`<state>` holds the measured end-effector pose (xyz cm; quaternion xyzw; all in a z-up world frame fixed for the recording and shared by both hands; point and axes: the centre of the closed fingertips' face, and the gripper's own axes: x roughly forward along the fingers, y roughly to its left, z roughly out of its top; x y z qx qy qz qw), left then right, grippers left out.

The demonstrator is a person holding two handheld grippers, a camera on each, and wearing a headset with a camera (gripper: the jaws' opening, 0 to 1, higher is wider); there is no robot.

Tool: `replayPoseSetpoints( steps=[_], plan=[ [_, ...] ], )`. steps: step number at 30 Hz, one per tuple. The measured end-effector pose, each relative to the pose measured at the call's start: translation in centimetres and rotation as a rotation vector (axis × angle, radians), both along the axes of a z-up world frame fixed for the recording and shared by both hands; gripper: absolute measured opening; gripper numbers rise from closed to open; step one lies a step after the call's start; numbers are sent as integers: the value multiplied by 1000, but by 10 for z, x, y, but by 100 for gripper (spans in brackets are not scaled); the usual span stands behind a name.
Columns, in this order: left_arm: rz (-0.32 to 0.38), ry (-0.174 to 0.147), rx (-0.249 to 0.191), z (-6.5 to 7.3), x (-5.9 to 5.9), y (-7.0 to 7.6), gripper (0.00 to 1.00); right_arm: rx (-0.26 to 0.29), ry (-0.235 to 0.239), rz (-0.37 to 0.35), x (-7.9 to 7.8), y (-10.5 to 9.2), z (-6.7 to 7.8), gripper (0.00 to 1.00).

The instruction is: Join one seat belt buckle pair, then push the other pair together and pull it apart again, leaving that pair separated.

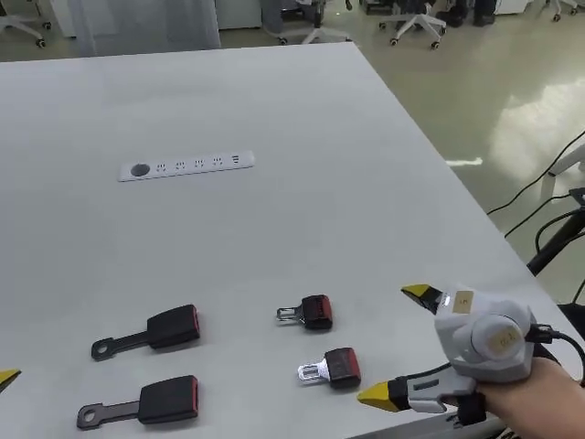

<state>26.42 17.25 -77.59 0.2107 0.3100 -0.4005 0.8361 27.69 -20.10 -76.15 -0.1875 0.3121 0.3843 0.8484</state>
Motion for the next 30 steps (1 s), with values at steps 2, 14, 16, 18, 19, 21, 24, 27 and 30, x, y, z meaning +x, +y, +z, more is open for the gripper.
replayPoseSetpoints(
  steps=[2, 14, 16, 18, 19, 21, 24, 27, 30],
  plan=[
    [-1, 0, 2, 0, 0, 0, 100, 1, 1, -1, 0, 0, 0, 98],
    [-19, 1, 4, 1, 1, -8, 99, 0, -1, 5, -1, 0, 0, 95],
    [-24, 2, 8, 0, 1, -8, 99, -1, -6, 11, -1, 0, 0, 95],
    [-24, 2, 8, 0, 1, -8, 99, -4, -5, 16, -1, 1, -1, 94],
    [-23, 2, 8, 0, 1, -7, 99, -7, -5, 16, -1, 2, -1, 94],
    [-19, 0, 4, 0, 2, -7, 99, -5, -2, 13, -1, 2, -2, 94],
    [-19, 1, 4, -1, 2, -7, 99, -2, 3, 13, -1, 4, -3, 94],
    [10, -5, -3, 2, 5, -5, 98, 10, 9, 17, -2, 10, -2, 94],
    [10, -6, -15, 3, 5, -8, 98, 3, 8, 33, -1, 15, -3, 93]
  ],
)
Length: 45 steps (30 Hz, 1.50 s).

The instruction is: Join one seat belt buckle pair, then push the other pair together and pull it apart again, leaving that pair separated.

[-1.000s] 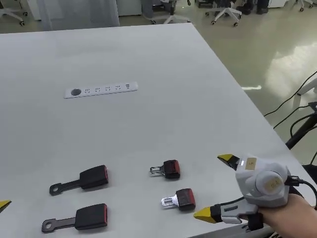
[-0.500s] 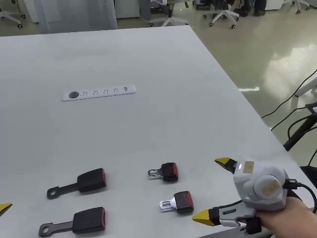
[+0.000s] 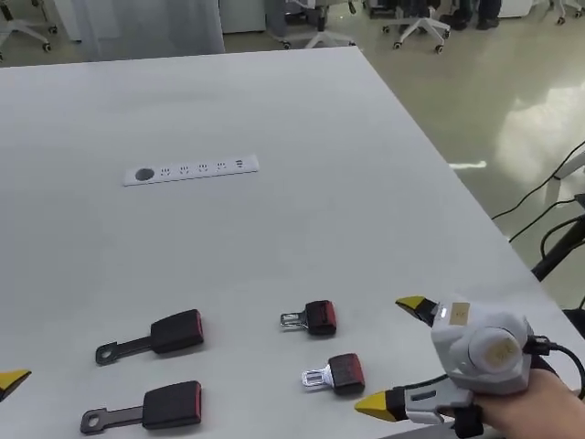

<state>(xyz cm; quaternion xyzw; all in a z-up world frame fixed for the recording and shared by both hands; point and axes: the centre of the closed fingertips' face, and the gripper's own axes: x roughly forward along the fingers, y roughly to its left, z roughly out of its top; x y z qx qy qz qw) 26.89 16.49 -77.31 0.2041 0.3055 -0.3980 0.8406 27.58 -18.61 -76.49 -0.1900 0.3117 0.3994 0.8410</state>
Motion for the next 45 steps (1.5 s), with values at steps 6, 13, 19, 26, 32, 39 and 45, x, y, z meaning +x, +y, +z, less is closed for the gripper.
replayPoseSetpoints(
  steps=[6, 13, 19, 26, 32, 39, 45],
  plan=[
    [-23, -2, 10, -1, -2, -3, 98, 4, -8, 5, 6, 3, 6, 94],
    [-22, 12, -1, -7, -8, -5, 99, -7, -8, 22, 11, 6, 7, 95],
    [-14, 19, -13, -11, -10, -6, 99, -13, 5, 47, 9, 12, 4, 95],
    [-20, 35, -8, -16, -11, -5, 99, -26, 13, 59, 10, 6, 1, 95],
    [-35, 37, 0, -18, -9, -5, 99, -28, 16, 65, 8, 10, 0, 95],
    [-63, 34, -12, -19, -7, -10, 96, -59, 26, 111, 0, 19, -7, 94],
    [-61, 43, -8, -21, -6, -11, 98, -40, 15, 63, 6, 13, -4, 95]
  ],
)
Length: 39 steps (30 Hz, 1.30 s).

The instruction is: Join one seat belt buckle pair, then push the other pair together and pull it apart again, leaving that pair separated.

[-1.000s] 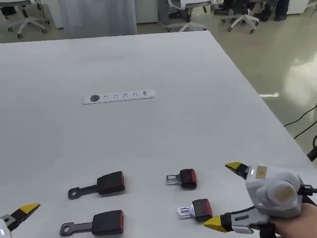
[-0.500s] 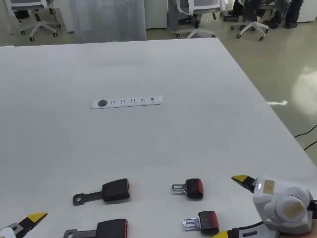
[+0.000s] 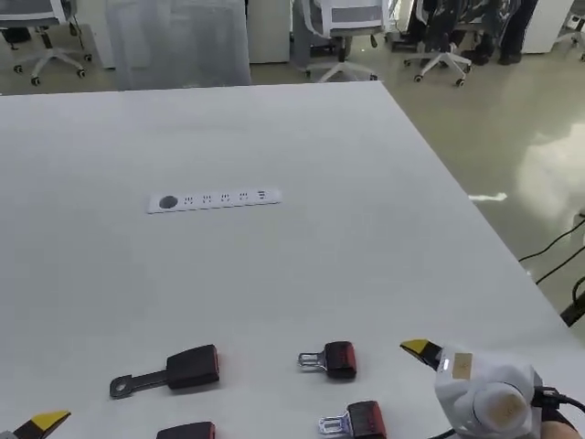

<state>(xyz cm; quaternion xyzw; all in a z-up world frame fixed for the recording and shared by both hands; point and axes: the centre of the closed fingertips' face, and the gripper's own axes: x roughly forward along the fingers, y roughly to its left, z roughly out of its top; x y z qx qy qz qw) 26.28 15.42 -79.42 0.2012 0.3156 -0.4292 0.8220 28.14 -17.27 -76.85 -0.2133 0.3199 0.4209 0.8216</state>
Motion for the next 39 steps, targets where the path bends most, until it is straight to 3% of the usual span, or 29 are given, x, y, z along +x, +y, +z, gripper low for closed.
replayPoseSetpoints(
  steps=[6, 10, 22, 26, 29, 32, 39],
  plan=[
    [3, 6, -8, -2, 1, -2, 99, 4, -1, -25, 1, -8, 1, 95],
    [17, -2, -45, 2, 4, -7, 100, 13, -5, -48, 1, -11, 2, 94],
    [-28, 8, -7, 2, 1, -13, 100, 28, -22, -54, -3, -13, 7, 96],
    [-44, 11, -8, 5, 1, -23, 100, 26, -26, -81, -8, -20, 6, 96],
    [-77, -13, -3, 9, 2, -31, 100, 28, -28, -108, -11, -29, 6, 96],
    [-74, -46, 18, 11, 9, -32, 100, 33, -27, -142, -15, -41, 7, 96],
    [-105, 4, 21, -1, 4, -42, 100, 48, -44, -215, -27, -65, 9, 96]
  ],
)
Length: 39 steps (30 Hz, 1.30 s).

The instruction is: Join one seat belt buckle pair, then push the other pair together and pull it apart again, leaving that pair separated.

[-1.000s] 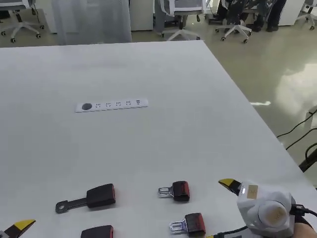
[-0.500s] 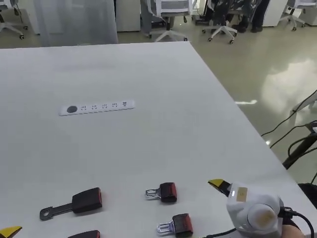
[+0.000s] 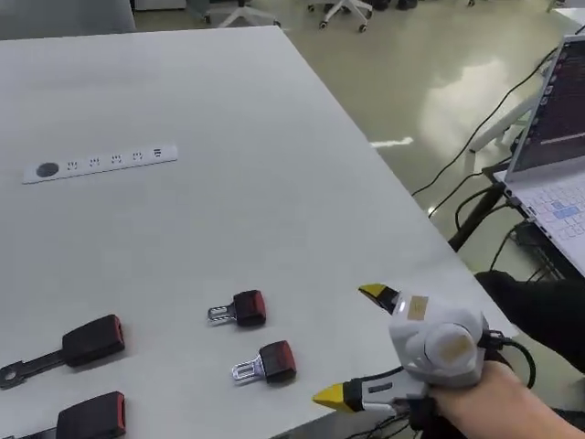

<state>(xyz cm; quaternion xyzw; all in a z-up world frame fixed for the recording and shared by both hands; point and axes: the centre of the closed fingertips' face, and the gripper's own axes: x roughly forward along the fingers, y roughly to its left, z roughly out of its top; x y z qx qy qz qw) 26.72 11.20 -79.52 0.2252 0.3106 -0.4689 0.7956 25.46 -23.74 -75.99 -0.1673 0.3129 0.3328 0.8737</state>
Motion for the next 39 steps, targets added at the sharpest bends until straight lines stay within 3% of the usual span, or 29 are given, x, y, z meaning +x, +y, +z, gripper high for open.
replayPoseSetpoints(
  steps=[3, 7, 17, 24, 31, 39],
  plan=[
    [-37, 13, 15, -3, -3, -7, 100, 9, -8, -22, -3, -8, -3, 97],
    [-56, 14, 26, -6, 2, -10, 100, 5, -11, -24, -8, -13, -6, 97],
    [-39, -6, 19, 7, -1, -18, 100, -17, -7, 13, -8, -13, 3, 92],
    [-56, -11, 22, 4, -1, -10, 100, -30, -19, 8, -5, -16, 2, 91],
    [-38, -23, 15, 8, 0, -10, 100, -35, -10, 33, -13, -6, 0, 90],
    [-45, -22, 13, 7, 1, -8, 99, -35, -17, 67, -9, 5, 8, 88]
  ],
)
